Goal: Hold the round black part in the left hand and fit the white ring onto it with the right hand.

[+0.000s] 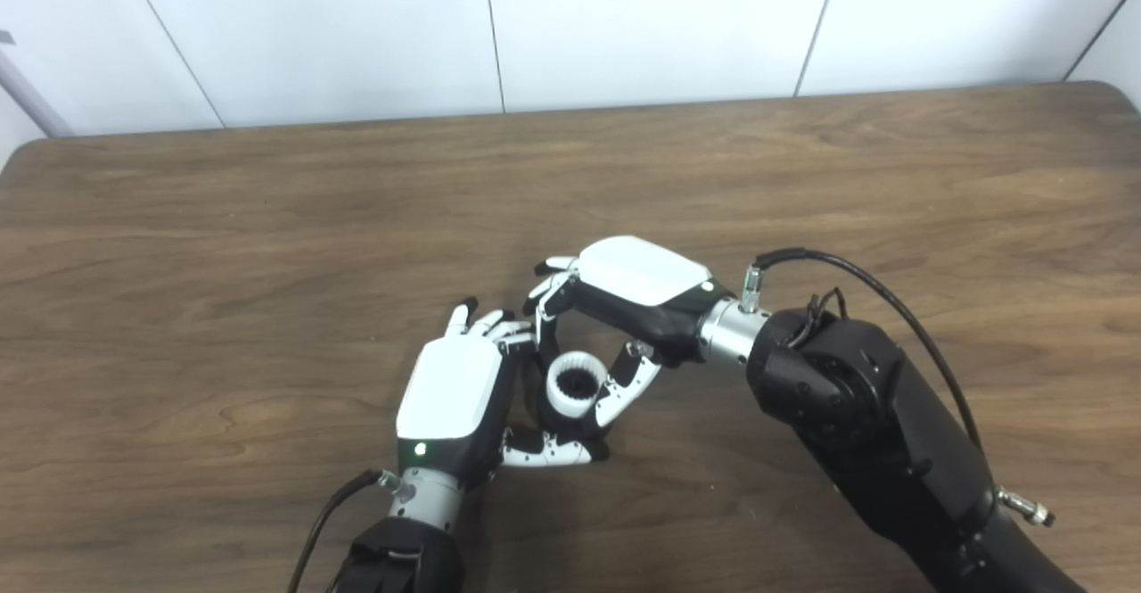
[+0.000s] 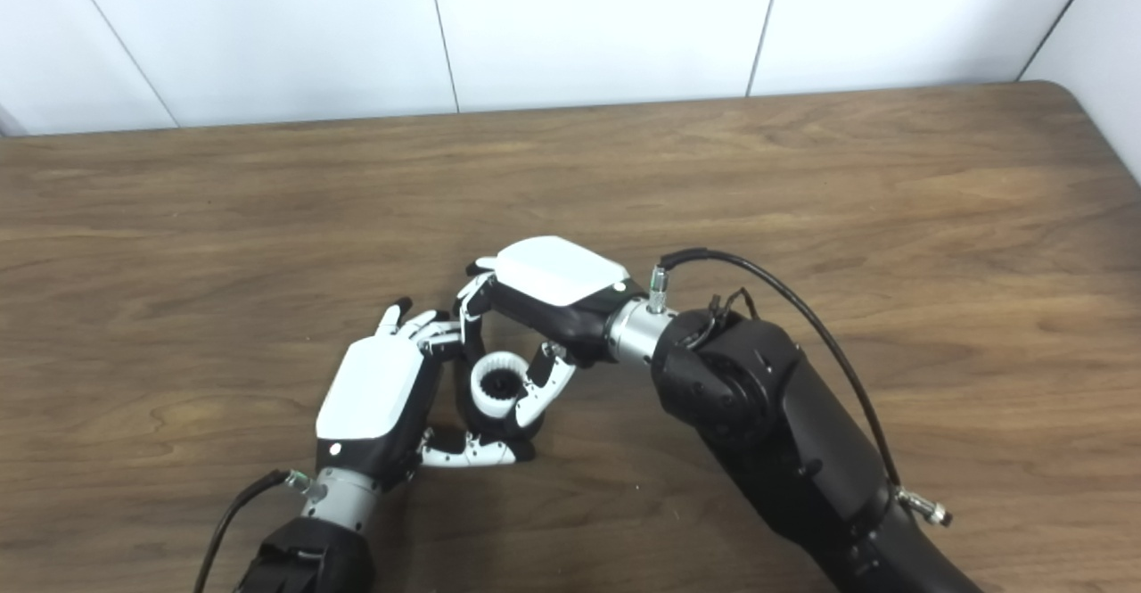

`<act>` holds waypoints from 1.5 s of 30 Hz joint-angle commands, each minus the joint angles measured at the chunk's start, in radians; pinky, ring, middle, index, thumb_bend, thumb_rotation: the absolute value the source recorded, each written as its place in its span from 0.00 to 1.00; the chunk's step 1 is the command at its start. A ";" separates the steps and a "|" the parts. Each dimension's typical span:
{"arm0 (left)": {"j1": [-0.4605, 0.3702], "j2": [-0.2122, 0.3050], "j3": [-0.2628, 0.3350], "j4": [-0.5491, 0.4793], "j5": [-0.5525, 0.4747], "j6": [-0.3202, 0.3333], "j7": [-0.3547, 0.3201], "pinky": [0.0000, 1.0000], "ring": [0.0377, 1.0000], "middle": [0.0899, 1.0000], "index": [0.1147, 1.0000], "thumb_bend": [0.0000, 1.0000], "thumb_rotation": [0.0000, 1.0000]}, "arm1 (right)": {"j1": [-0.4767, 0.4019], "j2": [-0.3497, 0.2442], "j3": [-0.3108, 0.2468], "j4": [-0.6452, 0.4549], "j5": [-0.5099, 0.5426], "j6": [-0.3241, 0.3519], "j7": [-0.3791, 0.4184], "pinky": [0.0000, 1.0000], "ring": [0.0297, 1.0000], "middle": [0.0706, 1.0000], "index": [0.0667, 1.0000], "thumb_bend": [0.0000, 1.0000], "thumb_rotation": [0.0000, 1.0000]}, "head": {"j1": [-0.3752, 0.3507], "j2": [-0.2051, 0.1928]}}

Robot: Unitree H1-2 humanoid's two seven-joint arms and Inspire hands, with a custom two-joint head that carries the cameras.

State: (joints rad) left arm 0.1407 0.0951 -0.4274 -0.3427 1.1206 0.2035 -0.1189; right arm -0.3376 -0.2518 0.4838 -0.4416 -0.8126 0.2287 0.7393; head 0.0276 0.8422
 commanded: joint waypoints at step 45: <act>0.006 -0.006 -0.018 0.037 0.004 0.011 -0.021 1.00 0.87 0.75 0.42 0.52 0.05 | -0.036 -0.038 -0.085 -0.043 0.013 0.000 -0.001 0.94 0.97 0.86 0.56 0.97 0.29 | 0.002 -0.002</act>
State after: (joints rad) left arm 0.1368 0.0900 -0.4316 -0.3402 1.1225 0.2152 -0.1173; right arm -0.3318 -0.2725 0.4227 -0.4472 -0.8134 0.2292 0.7456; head 0.0291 0.8391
